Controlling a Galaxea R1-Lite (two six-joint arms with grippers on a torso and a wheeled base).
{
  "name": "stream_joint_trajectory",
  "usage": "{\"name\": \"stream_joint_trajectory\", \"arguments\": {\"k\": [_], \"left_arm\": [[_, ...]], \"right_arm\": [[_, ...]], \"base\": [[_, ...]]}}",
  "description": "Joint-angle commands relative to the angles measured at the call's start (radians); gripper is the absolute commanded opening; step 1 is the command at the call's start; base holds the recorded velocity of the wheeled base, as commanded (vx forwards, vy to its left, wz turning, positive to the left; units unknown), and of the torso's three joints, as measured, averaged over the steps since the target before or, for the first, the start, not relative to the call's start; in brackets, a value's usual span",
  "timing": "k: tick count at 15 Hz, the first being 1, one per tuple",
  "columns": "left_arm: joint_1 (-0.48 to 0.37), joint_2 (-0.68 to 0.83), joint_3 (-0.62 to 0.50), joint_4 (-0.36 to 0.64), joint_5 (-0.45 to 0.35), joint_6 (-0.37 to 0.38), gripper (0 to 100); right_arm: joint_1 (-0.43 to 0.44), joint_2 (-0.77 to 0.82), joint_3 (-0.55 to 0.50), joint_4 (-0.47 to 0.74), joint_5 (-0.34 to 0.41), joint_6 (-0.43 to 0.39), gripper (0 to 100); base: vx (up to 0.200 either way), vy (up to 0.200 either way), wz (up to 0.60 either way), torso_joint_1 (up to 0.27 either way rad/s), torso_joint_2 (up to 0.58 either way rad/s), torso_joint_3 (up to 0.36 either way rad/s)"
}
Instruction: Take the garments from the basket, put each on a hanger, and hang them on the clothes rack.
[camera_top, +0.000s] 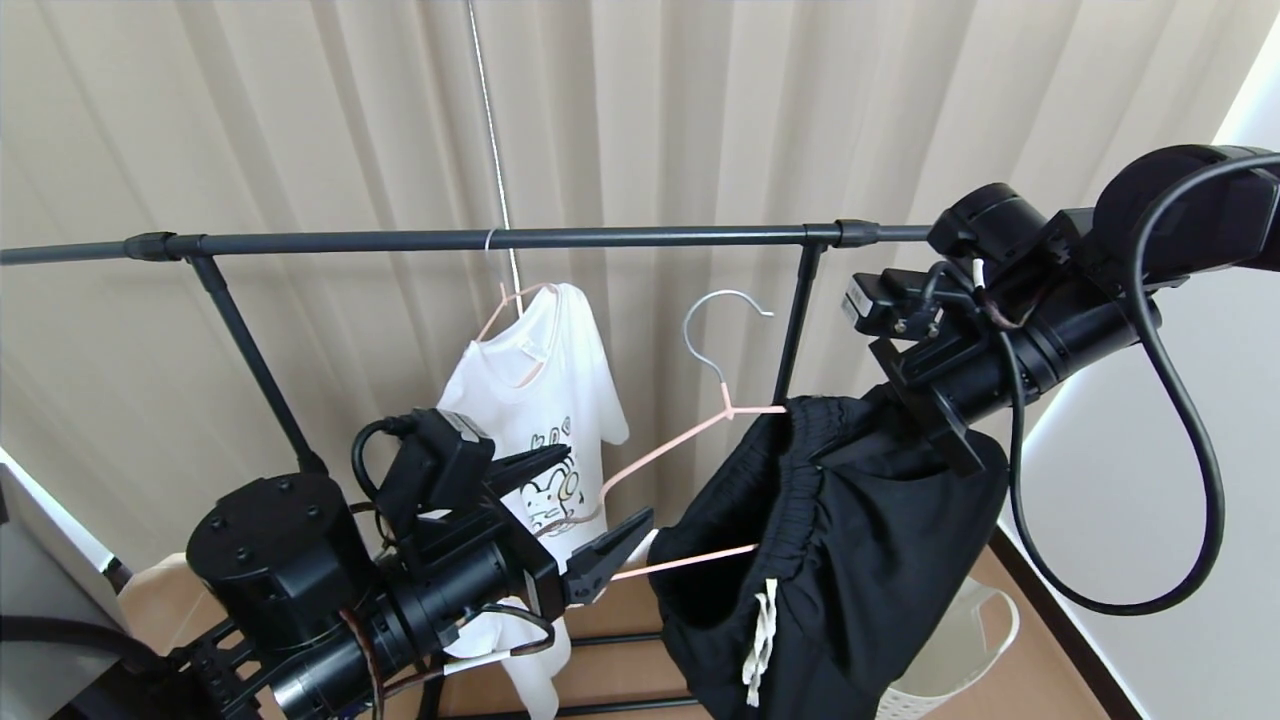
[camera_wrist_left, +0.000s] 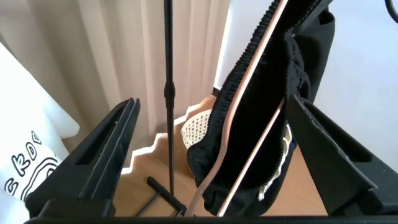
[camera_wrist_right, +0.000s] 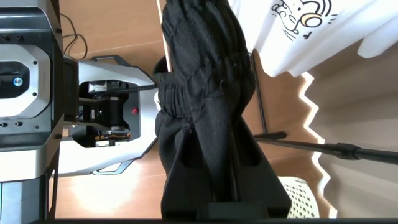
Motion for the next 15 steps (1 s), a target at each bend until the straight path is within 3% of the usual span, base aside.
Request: {"name": "stream_joint_trajectory", "arguments": {"k": [1, 4, 9, 13, 15], "left_arm": [[0.002, -0.008, 0.003, -0.001, -0.002, -0.001, 100], [0.047, -0.01, -0.011, -0.001, -0.008, -0.008, 100], [0.064, -0.045, 0.022, -0.001, -0.111, -0.044, 100], [0.15, -0.044, -0.048, -0.001, -0.161, -0.16, 100], [0.154, -0.045, -0.113, 0.154, -0.154, -0.16, 100]], "right_arm": [[-0.01, -0.004, 0.001, 0.0, 0.002, 0.001, 0], [-0.031, -0.013, -0.002, 0.0, 0.002, 0.001, 0], [-0.074, -0.065, -0.002, 0.0, -0.005, 0.024, 0], [-0.066, -0.112, 0.004, -0.035, -0.208, 0.064, 0], [-0.037, -0.125, 0.014, -0.092, -0.286, 0.111, 0]], "base": [[0.0, 0.0, 0.0, 0.0, 0.0, 0.0], [0.0, 0.0, 0.0, 0.0, 0.0, 0.0], [0.0, 0.0, 0.0, 0.0, 0.0, 0.0], [0.0, 0.0, 0.0, 0.0, 0.0, 0.0], [0.0, 0.0, 0.0, 0.0, 0.0, 0.0]]}}
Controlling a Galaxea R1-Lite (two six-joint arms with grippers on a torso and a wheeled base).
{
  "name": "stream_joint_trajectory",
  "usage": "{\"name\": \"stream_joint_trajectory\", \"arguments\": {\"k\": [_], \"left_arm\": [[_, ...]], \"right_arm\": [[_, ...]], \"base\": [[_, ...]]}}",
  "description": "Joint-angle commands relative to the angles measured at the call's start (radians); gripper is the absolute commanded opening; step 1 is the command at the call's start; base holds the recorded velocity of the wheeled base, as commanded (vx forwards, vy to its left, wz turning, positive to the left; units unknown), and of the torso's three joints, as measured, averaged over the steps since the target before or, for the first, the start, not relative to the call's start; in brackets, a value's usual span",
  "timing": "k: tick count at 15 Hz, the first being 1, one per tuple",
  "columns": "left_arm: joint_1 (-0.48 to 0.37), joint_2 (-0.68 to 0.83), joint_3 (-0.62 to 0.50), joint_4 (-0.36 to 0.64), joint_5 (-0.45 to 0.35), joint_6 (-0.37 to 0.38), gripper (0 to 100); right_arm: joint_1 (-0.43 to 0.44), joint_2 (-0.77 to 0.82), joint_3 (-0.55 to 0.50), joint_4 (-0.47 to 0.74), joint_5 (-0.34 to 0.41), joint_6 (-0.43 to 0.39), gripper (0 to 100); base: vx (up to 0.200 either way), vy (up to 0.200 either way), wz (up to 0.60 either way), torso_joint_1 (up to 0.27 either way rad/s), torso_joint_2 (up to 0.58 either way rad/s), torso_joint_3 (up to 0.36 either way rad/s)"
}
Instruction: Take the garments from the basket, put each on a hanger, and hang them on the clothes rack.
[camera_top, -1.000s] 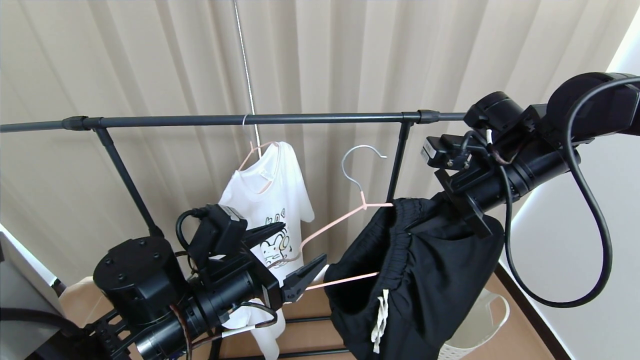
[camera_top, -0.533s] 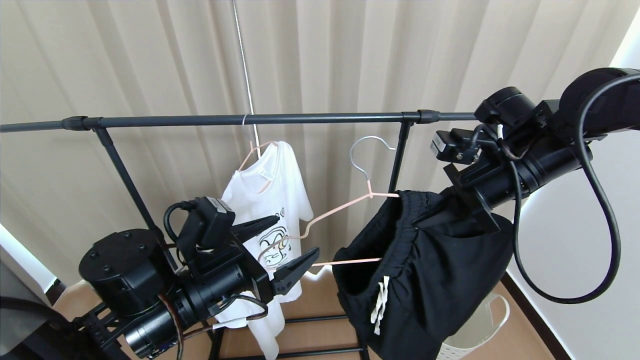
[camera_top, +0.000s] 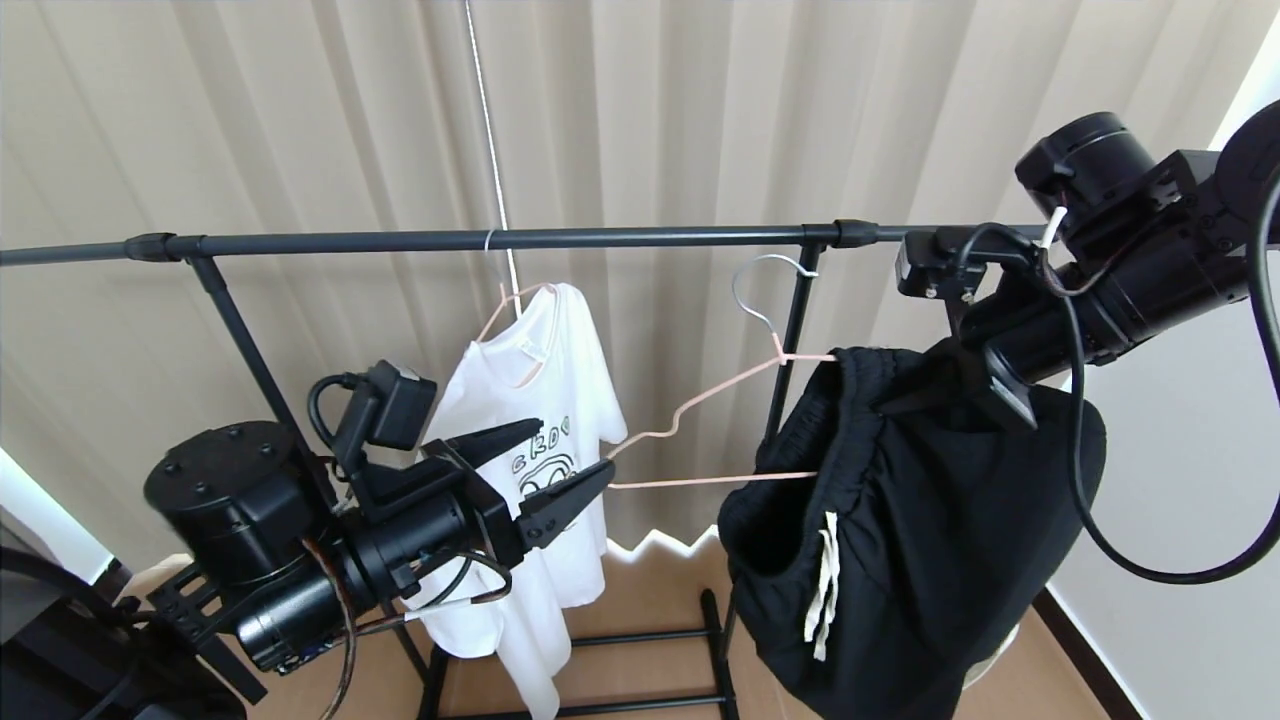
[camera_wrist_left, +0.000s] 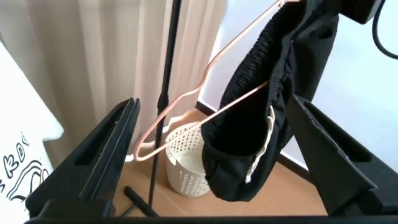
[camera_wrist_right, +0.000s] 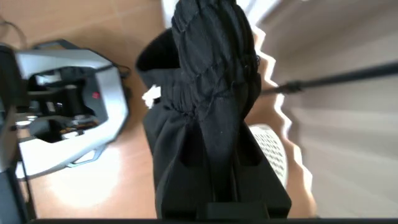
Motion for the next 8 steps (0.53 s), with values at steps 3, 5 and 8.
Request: {"name": "stream_joint_trajectory", "arguments": {"k": [3, 5, 8], "left_arm": [[-0.011, 0.004, -0.103, 0.227, 0.032, -0.001, 100], [-0.037, 0.025, -0.146, 0.323, 0.088, -0.001, 100], [-0.062, 0.094, -0.184, 0.375, 0.146, -0.003, 100]], "right_arm": [[0.065, -0.05, 0.071, -0.143, -0.187, 0.031, 0], [0.095, -0.102, 0.211, -0.311, -0.256, 0.031, 0], [0.115, -0.165, 0.396, -0.552, -0.29, 0.031, 0]], "base": [[0.0, 0.0, 0.0, 0.0, 0.0, 0.0], [0.0, 0.0, 0.0, 0.0, 0.0, 0.0], [0.0, 0.0, 0.0, 0.0, 0.0, 0.0]]}}
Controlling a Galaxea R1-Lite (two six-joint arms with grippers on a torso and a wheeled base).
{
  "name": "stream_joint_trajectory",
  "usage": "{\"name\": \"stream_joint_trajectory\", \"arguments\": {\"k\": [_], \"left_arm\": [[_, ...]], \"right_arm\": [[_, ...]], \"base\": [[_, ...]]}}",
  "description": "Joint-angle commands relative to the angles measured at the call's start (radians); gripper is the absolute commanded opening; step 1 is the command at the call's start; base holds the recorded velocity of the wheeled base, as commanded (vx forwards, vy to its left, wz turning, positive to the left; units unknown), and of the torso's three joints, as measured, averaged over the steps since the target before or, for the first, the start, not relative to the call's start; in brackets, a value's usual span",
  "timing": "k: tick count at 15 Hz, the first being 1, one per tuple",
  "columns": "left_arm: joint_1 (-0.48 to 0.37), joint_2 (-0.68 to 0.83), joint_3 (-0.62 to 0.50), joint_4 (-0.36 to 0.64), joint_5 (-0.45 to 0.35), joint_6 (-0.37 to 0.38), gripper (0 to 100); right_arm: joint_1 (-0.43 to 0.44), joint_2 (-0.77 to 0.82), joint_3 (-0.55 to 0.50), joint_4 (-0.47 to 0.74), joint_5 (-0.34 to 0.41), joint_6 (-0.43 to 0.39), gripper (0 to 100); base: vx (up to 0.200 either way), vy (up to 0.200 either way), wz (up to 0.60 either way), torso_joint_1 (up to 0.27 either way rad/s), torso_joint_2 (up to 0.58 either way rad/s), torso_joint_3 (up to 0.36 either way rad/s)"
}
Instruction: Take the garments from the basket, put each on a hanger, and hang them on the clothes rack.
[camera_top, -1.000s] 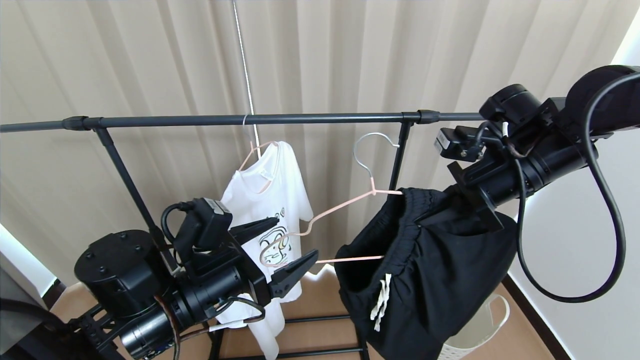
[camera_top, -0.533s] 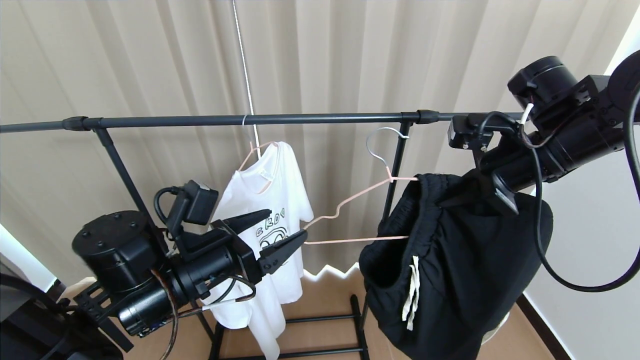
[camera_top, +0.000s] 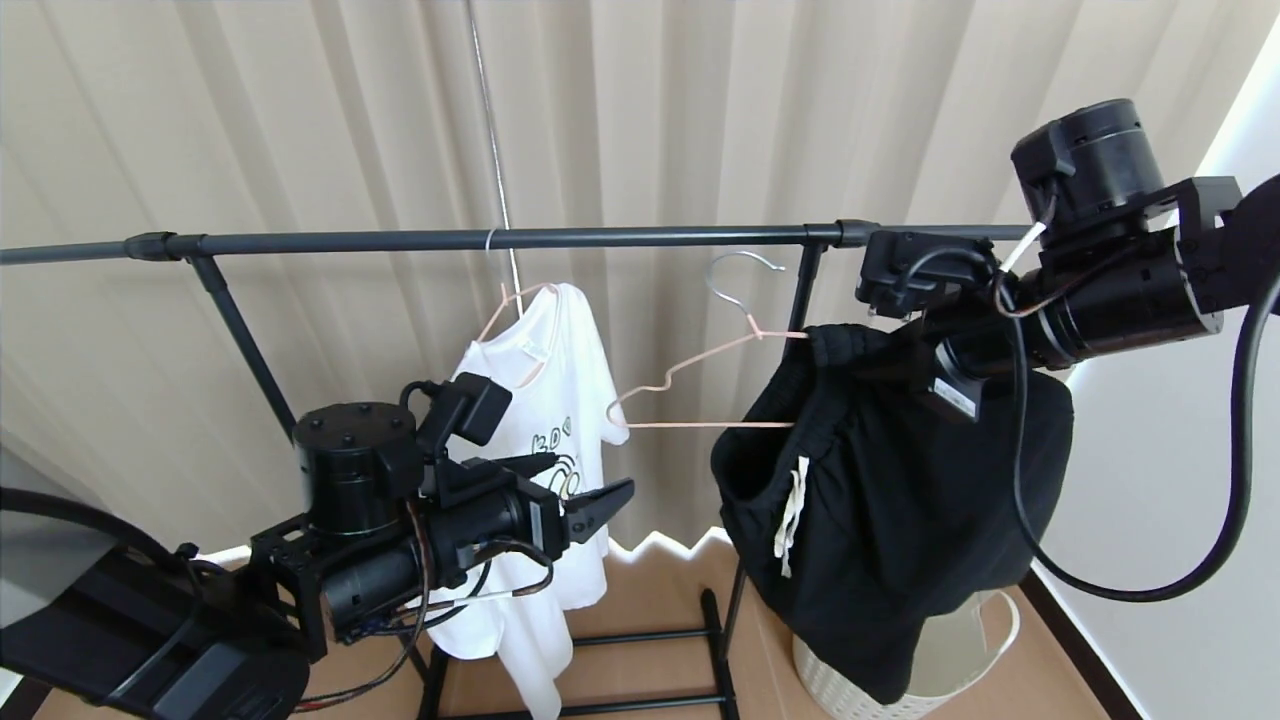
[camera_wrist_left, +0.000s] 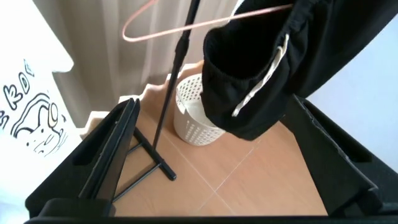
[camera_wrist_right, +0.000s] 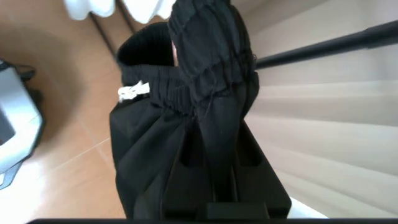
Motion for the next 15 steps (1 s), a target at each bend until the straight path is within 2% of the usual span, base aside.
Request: {"name": "stream_joint_trajectory", "arguments": {"k": [1, 3, 7, 13, 15], "left_arm": [[-0.034, 0.082, -0.034, 0.012, 0.055, -0.001, 100], [-0.056, 0.127, -0.051, 0.012, 0.094, -0.011, 100], [-0.097, 0.162, -0.1, 0.017, 0.2, -0.061, 100], [-0.119, 0.197, -0.195, 0.086, 0.301, -0.15, 100], [-0.125, 0.207, -0.206, 0.086, 0.316, -0.153, 100]], "right_arm": [[0.022, -0.085, 0.178, -0.162, -0.023, 0.001, 0], [0.031, -0.108, 0.258, -0.263, -0.023, 0.015, 0], [0.103, -0.138, 0.362, -0.411, -0.041, 0.199, 0], [0.14, -0.191, 0.5, -0.57, -0.046, 0.232, 0], [0.156, -0.204, 0.518, -0.588, -0.046, 0.24, 0]], "base": [[0.0, 0.0, 0.0, 0.0, 0.0, 0.0], [0.0, 0.0, 0.0, 0.0, 0.0, 0.0], [0.0, 0.0, 0.0, 0.0, 0.0, 0.0], [0.0, 0.0, 0.0, 0.0, 0.0, 0.0], [0.0, 0.0, 0.0, 0.0, 0.0, 0.0]]}}
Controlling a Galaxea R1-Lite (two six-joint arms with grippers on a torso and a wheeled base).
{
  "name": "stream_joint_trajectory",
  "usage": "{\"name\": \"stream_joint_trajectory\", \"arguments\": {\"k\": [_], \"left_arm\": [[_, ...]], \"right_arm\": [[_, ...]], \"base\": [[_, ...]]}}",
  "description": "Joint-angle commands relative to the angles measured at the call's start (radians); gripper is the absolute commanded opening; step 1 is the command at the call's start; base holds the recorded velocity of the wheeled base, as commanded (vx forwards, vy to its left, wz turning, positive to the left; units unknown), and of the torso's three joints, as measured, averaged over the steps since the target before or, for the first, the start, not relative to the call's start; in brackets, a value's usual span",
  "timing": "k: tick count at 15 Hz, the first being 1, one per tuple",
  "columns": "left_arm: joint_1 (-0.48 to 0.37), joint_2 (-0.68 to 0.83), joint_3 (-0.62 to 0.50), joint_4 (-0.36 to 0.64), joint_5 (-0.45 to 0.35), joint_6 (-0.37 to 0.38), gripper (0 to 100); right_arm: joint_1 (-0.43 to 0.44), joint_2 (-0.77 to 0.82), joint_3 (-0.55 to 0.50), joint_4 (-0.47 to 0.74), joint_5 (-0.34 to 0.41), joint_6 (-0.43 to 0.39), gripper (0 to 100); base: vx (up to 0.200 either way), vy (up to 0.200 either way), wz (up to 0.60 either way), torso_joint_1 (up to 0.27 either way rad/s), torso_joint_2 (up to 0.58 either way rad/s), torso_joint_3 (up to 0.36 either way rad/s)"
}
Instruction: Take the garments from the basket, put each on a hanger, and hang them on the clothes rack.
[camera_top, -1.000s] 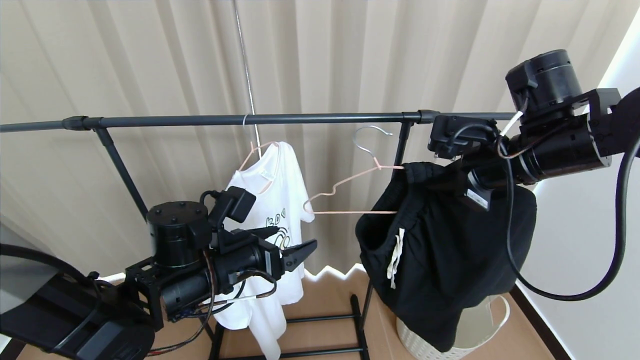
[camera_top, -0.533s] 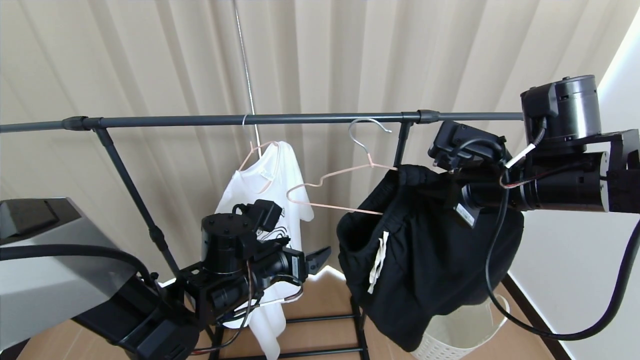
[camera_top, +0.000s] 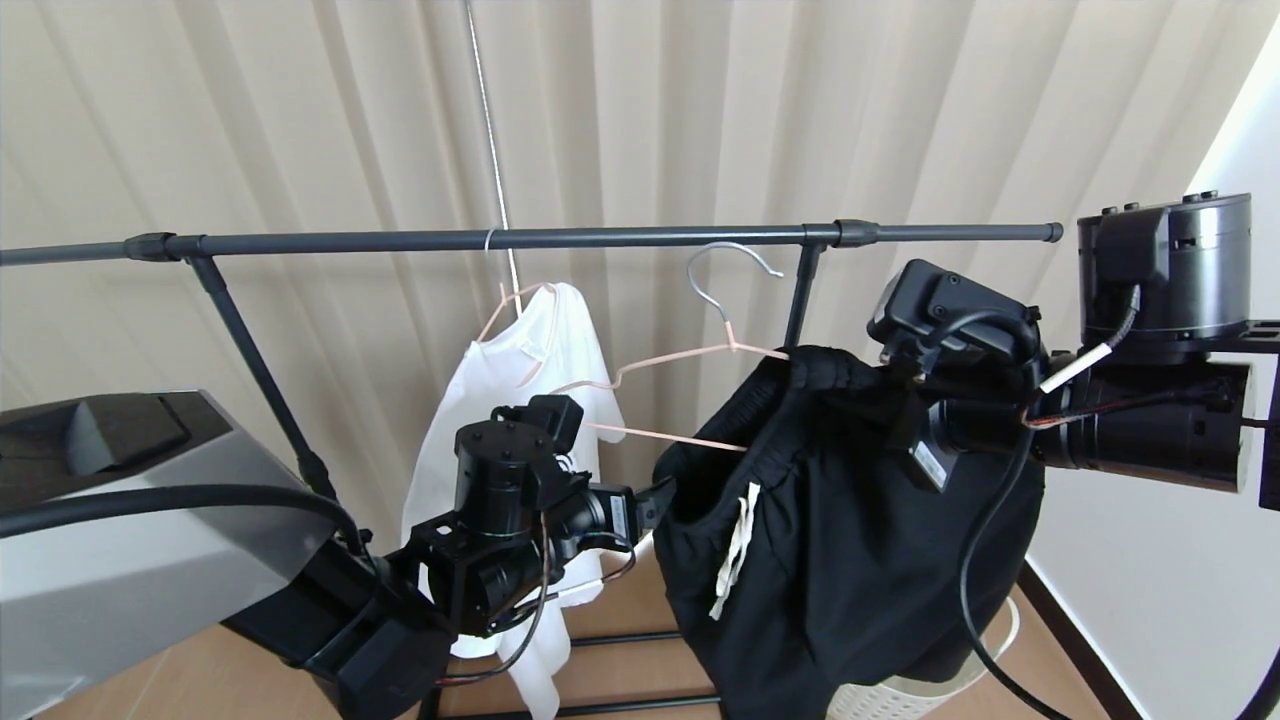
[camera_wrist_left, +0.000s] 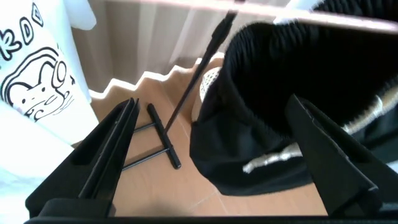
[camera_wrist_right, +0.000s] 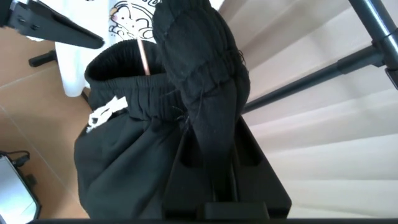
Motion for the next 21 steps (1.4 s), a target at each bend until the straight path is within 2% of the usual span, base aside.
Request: {"name": "stream_joint_trajectory", "arguments": {"k": [1, 5, 8, 9, 16, 19, 21], "left_arm": [[-0.012, 0.022, -0.012, -0.002, 0.004, -0.002, 100], [-0.033, 0.055, -0.021, -0.003, 0.049, -0.001, 100], [-0.038, 0.069, -0.026, -0.003, 0.053, -0.001, 100], [-0.039, 0.074, -0.026, -0.003, 0.055, -0.001, 0], [-0.049, 0.069, -0.021, -0.006, 0.055, 0.002, 0], [-0.042, 0.043, -0.02, -0.006, 0.058, 0.004, 0], [-0.039, 0.017, -0.014, -0.006, 0.058, 0.007, 0]], "right_arm": [[0.014, -0.026, 0.022, -0.005, 0.001, -0.001, 0], [0.016, -0.037, 0.02, -0.006, 0.001, 0.001, 0], [0.016, -0.042, 0.017, -0.006, -0.001, 0.001, 0], [0.016, -0.046, 0.019, -0.006, -0.001, 0.001, 0], [0.01, -0.063, 0.054, -0.006, 0.001, 0.058, 0], [-0.033, -0.075, 0.105, -0.013, 0.005, 0.081, 0], [-0.053, -0.089, 0.197, -0.118, 0.008, 0.127, 0]], "base": [[0.0, 0.0, 0.0, 0.0, 0.0, 0.0], [0.0, 0.0, 0.0, 0.0, 0.0, 0.0], [0.0, 0.0, 0.0, 0.0, 0.0, 0.0], [0.0, 0.0, 0.0, 0.0, 0.0, 0.0], [0.0, 0.0, 0.0, 0.0, 0.0, 0.0], [0.0, 0.0, 0.0, 0.0, 0.0, 0.0], [0.0, 0.0, 0.0, 0.0, 0.0, 0.0]]}}
